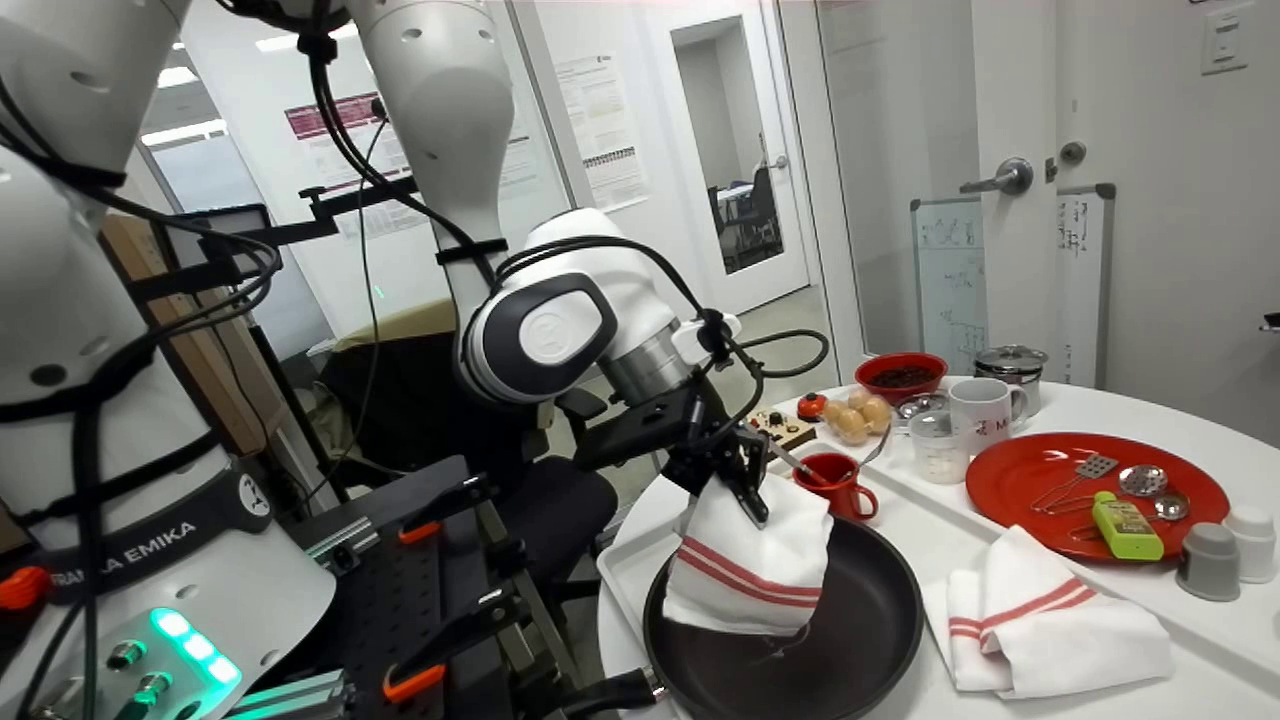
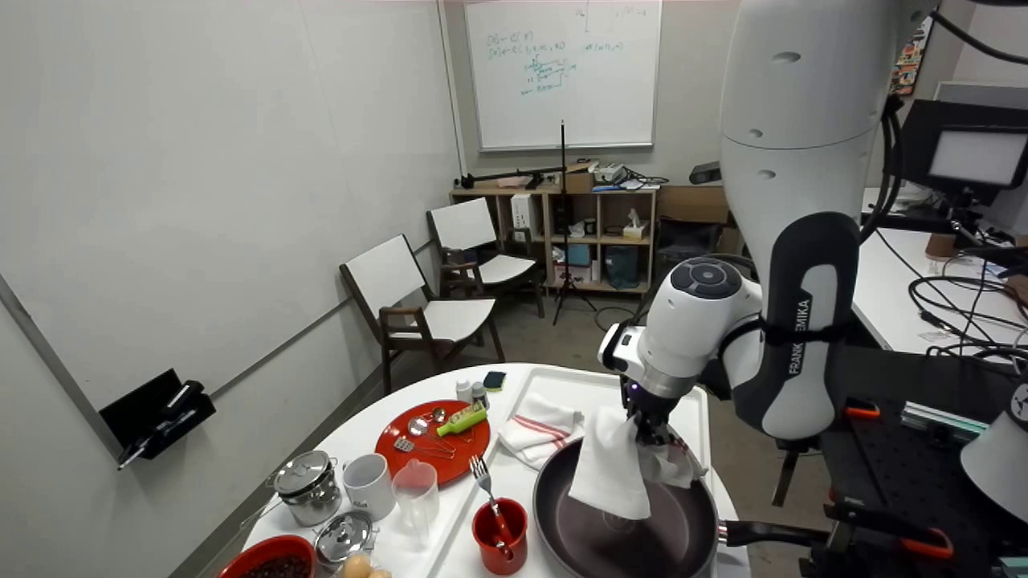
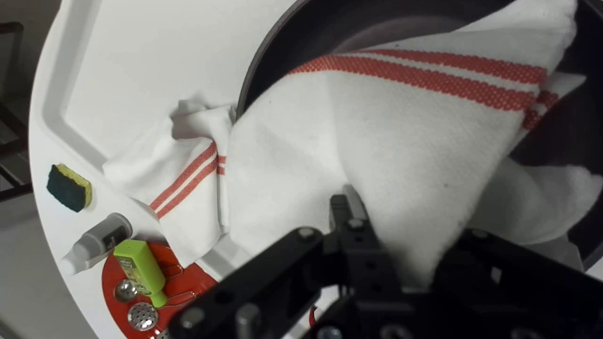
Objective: Wipe the pan with the white towel
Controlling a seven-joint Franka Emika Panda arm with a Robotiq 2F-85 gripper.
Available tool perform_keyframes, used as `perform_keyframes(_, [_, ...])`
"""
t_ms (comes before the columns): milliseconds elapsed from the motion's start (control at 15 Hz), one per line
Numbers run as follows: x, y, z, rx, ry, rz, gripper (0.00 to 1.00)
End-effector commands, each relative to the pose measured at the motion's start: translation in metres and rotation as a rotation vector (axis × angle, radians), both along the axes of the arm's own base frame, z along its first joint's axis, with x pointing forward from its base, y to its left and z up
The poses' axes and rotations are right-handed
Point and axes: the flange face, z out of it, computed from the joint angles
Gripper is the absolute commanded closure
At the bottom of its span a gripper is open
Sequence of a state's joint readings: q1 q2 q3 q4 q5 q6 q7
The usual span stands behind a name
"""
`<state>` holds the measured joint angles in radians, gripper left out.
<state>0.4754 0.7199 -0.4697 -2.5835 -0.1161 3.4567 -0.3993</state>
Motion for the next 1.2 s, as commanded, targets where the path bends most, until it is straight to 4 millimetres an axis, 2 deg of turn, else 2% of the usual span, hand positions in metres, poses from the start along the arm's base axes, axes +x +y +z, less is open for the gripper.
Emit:
perform_keyframes(0, [0.0013, -0.0033, 0.0048, -0.015, -0.008, -0.003, 0.97])
perform_keyframes(133, [0.0007, -0.0057, 0.0041, -0.016, -0.008, -0.015, 0.97])
perform_keyframes(200, [0.001, -0.0041, 0.0012, -0.004, -0.004, -0.013, 0.89])
perform_keyframes(1133, [0.0011, -0.0052, 0.0014, -0.005, -0.005, -0.017, 0.89])
